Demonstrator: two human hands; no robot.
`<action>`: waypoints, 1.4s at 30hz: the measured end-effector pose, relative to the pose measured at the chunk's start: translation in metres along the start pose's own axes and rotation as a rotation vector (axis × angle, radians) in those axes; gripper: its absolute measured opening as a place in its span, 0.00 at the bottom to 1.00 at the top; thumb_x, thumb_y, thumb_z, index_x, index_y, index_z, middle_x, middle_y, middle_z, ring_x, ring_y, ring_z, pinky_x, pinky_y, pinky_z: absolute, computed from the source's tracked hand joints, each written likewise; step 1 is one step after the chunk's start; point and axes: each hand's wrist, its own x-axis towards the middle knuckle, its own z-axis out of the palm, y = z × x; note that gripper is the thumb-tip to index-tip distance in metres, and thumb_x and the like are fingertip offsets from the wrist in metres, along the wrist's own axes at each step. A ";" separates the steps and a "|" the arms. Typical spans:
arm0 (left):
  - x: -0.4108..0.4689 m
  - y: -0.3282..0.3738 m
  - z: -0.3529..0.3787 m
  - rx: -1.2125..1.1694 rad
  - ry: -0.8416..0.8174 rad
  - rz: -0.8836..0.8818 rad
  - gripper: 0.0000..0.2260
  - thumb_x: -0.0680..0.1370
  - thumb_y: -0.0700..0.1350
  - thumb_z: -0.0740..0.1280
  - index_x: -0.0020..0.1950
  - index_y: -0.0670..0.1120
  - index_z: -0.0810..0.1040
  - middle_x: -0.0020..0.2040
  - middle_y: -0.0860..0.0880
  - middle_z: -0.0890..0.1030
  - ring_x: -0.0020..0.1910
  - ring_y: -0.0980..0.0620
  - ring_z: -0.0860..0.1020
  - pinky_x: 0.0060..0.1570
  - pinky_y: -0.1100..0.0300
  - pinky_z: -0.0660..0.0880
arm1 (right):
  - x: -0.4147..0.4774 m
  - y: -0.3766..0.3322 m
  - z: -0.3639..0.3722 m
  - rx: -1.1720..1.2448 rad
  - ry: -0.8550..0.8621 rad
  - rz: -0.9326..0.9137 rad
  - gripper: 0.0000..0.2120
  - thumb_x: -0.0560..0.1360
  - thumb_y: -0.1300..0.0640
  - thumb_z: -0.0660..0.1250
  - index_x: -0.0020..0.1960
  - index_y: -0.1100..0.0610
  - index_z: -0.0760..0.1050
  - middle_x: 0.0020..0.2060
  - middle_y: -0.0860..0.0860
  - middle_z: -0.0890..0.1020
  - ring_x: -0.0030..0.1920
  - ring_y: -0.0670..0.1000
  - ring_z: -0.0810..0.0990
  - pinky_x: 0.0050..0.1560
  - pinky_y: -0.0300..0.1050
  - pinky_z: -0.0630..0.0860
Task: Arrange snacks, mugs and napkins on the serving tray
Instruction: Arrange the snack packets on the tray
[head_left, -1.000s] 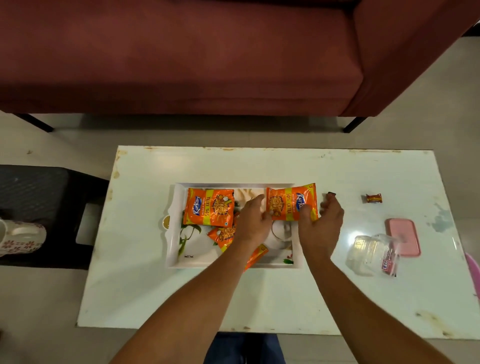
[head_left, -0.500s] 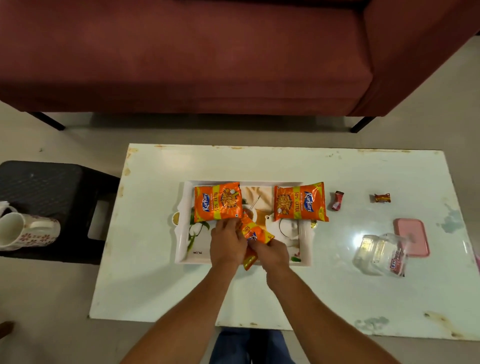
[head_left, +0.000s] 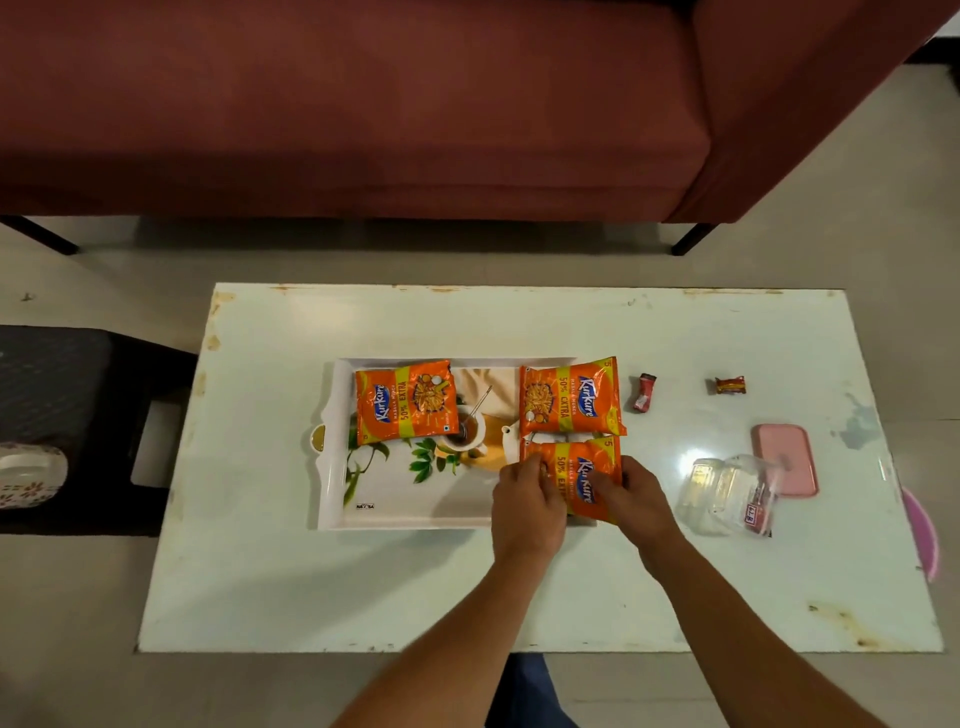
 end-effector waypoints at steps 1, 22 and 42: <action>0.000 0.000 0.003 -0.006 -0.005 0.006 0.17 0.85 0.50 0.57 0.74 0.51 0.72 0.68 0.46 0.75 0.66 0.45 0.75 0.65 0.50 0.75 | 0.001 0.004 0.001 -0.011 0.035 0.001 0.12 0.80 0.51 0.67 0.62 0.53 0.76 0.55 0.52 0.84 0.52 0.52 0.83 0.50 0.46 0.78; 0.089 -0.075 -0.155 -0.041 0.333 -0.262 0.14 0.82 0.45 0.60 0.66 0.41 0.75 0.64 0.38 0.78 0.62 0.37 0.77 0.60 0.42 0.75 | 0.027 -0.120 0.161 -0.074 -0.045 -0.058 0.29 0.74 0.48 0.71 0.72 0.53 0.69 0.64 0.54 0.80 0.62 0.58 0.80 0.61 0.53 0.77; 0.044 -0.019 -0.047 -0.153 0.003 -0.013 0.13 0.84 0.48 0.58 0.67 0.48 0.75 0.62 0.44 0.78 0.60 0.43 0.78 0.61 0.44 0.77 | 0.003 -0.047 0.047 0.023 -0.031 -0.157 0.09 0.79 0.55 0.70 0.47 0.41 0.78 0.43 0.35 0.82 0.49 0.42 0.82 0.40 0.35 0.74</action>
